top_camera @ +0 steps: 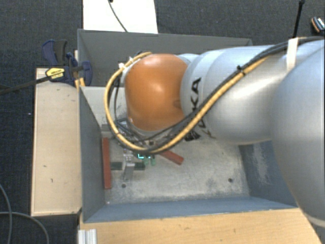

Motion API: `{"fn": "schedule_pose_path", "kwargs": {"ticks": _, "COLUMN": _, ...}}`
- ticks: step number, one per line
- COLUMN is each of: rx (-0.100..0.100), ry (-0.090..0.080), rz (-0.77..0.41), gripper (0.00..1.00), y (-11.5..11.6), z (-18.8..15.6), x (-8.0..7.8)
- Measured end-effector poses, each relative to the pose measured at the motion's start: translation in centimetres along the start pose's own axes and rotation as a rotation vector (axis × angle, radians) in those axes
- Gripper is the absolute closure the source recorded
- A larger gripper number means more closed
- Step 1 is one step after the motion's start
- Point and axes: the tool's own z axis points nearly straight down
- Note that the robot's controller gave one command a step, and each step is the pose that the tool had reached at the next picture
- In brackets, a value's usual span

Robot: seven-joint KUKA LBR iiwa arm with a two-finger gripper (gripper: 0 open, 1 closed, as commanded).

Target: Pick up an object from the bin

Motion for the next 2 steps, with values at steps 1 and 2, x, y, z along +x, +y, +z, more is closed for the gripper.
{"fn": "schedule_pose_path", "kwargs": {"ticks": 1, "rx": 0.002, "ry": 0.000, "rz": 0.061, "gripper": 0.00, "y": -3.32, "z": 13.46, "x": -0.75}}
{"fn": "schedule_pose_path", "kwargs": {"ticks": 2, "rx": -0.002, "ry": -0.006, "rz": 0.065, "gripper": 1.00, "y": -3.14, "z": 13.02, "x": -0.94}}
